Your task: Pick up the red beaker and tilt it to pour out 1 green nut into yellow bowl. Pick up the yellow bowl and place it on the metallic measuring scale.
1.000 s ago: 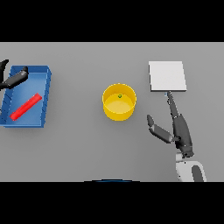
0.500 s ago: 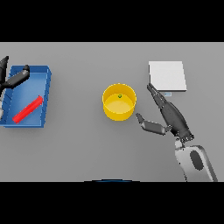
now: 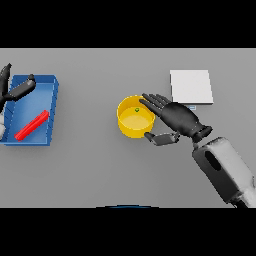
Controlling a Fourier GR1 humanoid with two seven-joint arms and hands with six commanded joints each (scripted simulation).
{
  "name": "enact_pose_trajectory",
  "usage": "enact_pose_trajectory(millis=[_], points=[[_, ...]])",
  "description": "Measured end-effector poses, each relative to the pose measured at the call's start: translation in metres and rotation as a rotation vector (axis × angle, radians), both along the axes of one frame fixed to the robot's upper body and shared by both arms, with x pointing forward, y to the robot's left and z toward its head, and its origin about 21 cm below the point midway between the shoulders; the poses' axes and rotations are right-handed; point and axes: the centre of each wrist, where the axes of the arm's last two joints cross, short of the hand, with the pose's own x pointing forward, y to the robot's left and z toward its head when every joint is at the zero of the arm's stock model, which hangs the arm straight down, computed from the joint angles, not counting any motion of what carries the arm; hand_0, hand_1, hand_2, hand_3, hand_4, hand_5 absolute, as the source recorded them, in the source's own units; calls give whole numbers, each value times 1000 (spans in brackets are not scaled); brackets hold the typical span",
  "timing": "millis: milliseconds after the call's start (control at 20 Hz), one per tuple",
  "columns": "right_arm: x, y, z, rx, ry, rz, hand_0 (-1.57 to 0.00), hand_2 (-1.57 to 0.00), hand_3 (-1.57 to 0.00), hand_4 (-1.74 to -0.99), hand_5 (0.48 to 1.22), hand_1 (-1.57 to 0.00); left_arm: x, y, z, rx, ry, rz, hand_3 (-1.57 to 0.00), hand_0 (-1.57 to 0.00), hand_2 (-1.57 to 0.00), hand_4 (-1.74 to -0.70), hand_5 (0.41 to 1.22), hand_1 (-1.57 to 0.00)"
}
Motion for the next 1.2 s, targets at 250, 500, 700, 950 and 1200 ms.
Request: enact_pose_trajectory(millis=[250,500,700,950,1200], points=[[19,11,1,-125,34,107,1,1,1,-1269,683,1,2,-4,-1,10,11,-9,1,1,1,-796,717,1],[31,30,-2,-190,80,204,1,1,1,-1244,685,1,4,-1,0,8,13,3,1,1,1,-795,725,1],[38,39,-10,-255,127,212,1,1,1,-1270,678,1,2,5,4,17,2,-11,1,1,1,-795,734,1],[42,45,-20,-326,161,238,1,1,1,-1303,674,1,4,3,6,6,3,-8,1,1,1,-799,738,1],[46,54,-20,-390,172,257,1,-4,-11,-1308,729,1,5,5,5,20,0,-7,1,1,1,-793,729,1]])
